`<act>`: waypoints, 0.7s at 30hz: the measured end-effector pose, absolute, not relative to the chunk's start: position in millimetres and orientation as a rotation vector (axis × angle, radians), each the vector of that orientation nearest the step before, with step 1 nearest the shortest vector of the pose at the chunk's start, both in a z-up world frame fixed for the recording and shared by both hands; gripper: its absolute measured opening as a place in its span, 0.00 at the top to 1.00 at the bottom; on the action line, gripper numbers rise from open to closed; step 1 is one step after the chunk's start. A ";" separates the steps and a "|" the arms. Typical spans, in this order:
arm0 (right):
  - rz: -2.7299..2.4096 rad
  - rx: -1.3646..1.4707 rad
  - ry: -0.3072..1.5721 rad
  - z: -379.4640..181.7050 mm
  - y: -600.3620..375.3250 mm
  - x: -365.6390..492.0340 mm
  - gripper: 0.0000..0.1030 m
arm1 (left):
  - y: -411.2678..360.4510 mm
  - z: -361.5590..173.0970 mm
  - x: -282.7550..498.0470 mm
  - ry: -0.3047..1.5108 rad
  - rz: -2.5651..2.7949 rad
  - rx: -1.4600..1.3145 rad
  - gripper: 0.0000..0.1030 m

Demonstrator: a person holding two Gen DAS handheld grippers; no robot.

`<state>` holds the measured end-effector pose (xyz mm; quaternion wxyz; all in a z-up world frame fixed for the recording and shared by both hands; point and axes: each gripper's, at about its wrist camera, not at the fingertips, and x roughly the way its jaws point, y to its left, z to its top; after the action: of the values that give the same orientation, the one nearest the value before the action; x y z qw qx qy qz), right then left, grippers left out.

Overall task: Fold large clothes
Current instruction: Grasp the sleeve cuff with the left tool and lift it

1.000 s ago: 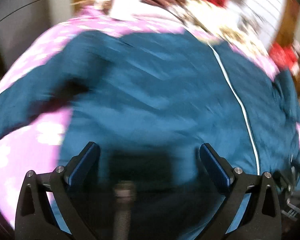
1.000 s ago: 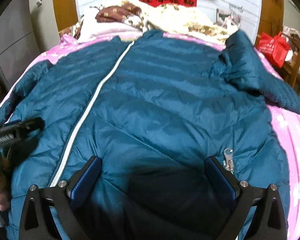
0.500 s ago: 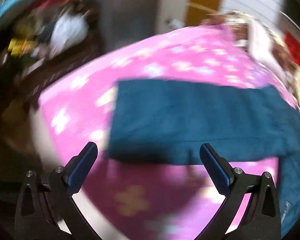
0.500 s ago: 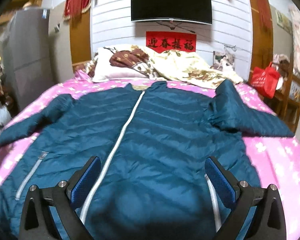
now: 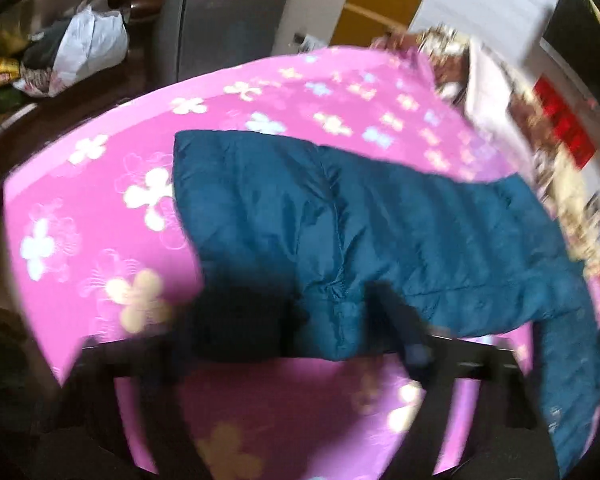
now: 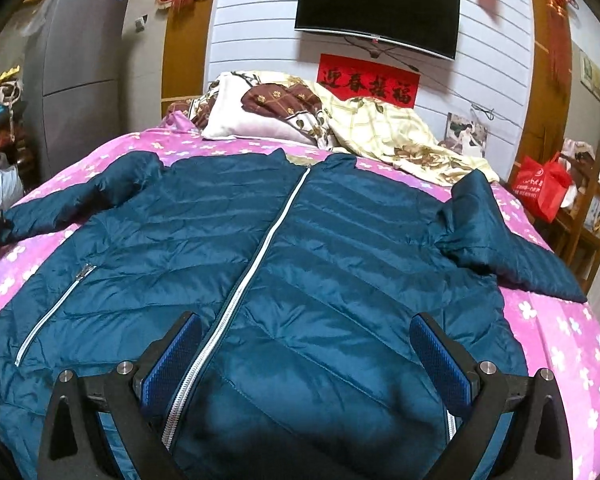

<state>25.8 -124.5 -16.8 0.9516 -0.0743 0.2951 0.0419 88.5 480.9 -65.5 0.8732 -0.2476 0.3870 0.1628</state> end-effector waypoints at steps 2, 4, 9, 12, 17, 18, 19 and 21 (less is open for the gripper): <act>0.080 -0.149 0.604 -17.2 -125.6 26.7 0.00 | 485.8 -65.0 79.6 0.747 0.336 -0.568 0.76; 0.074 -0.144 0.598 -15.9 -127.6 26.7 0.00 | 490.4 -63.5 70.9 0.690 0.349 -0.584 0.82; 0.067 -0.135 0.582 -13.6 -130.8 24.8 0.00 | 504.7 -67.2 66.9 0.670 0.345 -0.611 0.82; 0.064 -0.143 0.590 -12.8 -130.9 25.2 0.00 | 514.6 -76.4 73.3 0.697 0.330 -0.683 0.64; 0.063 -0.153 0.599 -14.2 -129.0 27.5 0.00 | 514.2 -73.9 84.1 0.673 0.280 -0.714 0.37; 0.062 -0.156 0.602 -14.7 -128.6 27.7 0.00 | 512.3 -73.3 88.0 0.684 0.280 -0.700 0.41; 0.062 -0.157 0.603 -15.5 -128.0 28.7 0.00 | 511.2 -73.8 90.0 0.688 0.283 -0.699 0.51; 0.058 -0.156 0.599 -15.2 -128.1 28.6 0.00 | 510.7 -76.8 90.8 0.712 0.299 -0.702 0.83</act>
<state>28.6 -128.1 -15.2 0.9521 -0.0766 0.2946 0.0287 90.8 510.7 -76.8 0.8669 -0.3353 0.3400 0.1429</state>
